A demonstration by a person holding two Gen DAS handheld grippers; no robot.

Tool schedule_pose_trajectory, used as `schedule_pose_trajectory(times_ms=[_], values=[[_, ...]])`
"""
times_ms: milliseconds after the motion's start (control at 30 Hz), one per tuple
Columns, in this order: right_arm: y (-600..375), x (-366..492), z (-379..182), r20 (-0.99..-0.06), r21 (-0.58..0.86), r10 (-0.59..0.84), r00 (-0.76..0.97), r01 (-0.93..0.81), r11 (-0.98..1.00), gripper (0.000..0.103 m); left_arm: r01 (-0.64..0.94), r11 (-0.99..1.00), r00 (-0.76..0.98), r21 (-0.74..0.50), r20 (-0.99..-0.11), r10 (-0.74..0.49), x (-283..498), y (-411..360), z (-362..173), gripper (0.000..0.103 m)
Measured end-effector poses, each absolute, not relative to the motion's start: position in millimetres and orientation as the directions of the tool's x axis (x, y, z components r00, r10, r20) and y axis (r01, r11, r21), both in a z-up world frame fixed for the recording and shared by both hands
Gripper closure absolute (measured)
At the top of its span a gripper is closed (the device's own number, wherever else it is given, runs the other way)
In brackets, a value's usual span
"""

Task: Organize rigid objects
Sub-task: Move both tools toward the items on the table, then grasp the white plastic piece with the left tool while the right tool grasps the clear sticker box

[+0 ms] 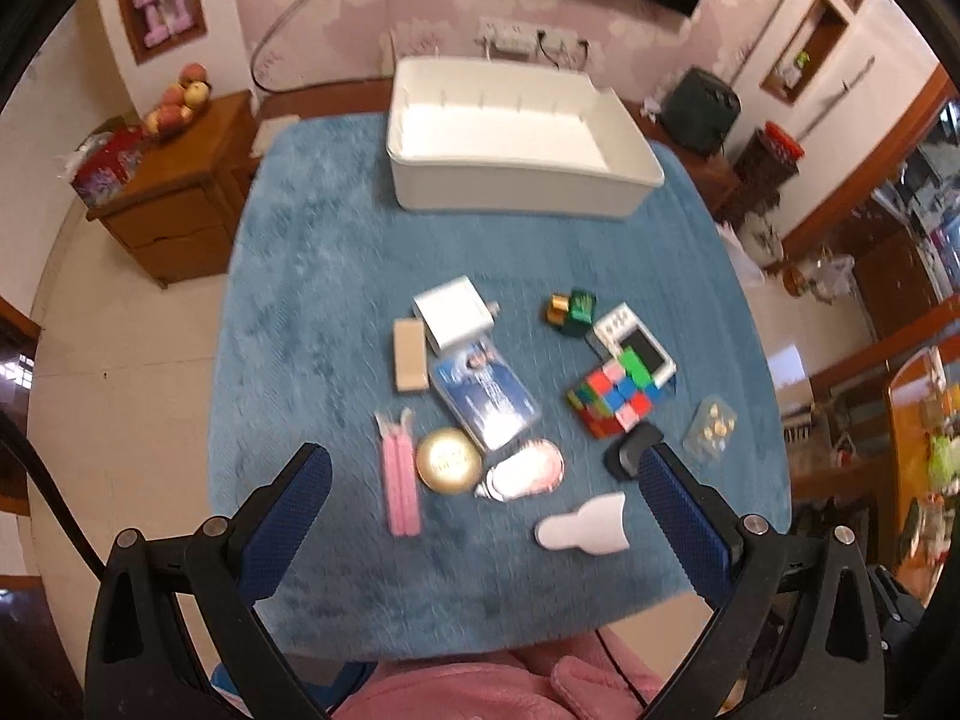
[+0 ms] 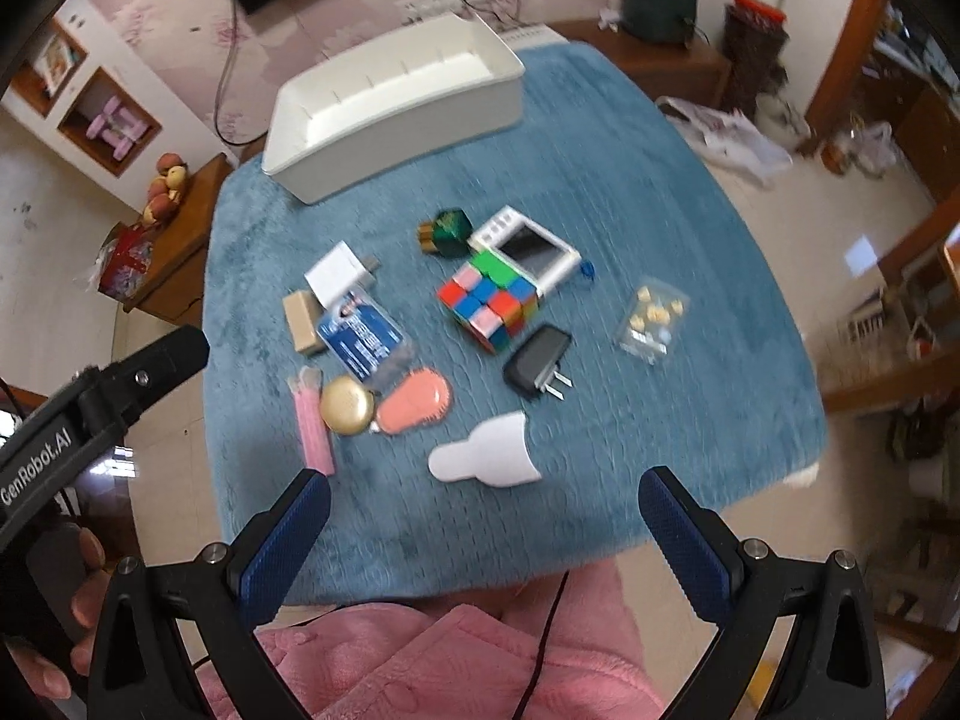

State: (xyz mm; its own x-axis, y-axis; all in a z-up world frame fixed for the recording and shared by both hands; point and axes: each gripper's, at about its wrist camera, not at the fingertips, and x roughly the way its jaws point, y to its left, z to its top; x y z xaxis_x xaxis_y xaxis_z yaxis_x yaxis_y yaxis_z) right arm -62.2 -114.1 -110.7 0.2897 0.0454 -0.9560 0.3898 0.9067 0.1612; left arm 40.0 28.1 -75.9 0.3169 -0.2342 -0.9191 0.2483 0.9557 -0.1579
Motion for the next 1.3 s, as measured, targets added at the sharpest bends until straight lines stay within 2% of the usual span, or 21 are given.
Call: schedule_pose_trajectory(times_ms=[400,633,967,1300], values=[[-157,-62,-154,-0.966,0.245,0.186,0.18,0.412,0.877,0.0,0.188,0.974,0.157,-0.127,-0.975,-0.157,35,2,-113,0.001],[-199,-51,-171,-0.962,0.272,0.25,0.106,0.395,0.878,0.0,0.064,0.992,0.105,-0.113,-0.987,-0.12,25,-20,-129,0.001],[-252,-28,-202,-0.947,0.296,0.32,-0.004,0.369,0.881,0.0,-0.142,0.982,-0.026,-0.125,-0.991,-0.129,18,-46,-170,0.001],[-281,3,-238,-0.919,0.297,0.381,-0.103,0.457,0.838,0.0,-0.358,0.927,-0.164,-0.111,-0.97,-0.18,27,-37,-210,0.002]])
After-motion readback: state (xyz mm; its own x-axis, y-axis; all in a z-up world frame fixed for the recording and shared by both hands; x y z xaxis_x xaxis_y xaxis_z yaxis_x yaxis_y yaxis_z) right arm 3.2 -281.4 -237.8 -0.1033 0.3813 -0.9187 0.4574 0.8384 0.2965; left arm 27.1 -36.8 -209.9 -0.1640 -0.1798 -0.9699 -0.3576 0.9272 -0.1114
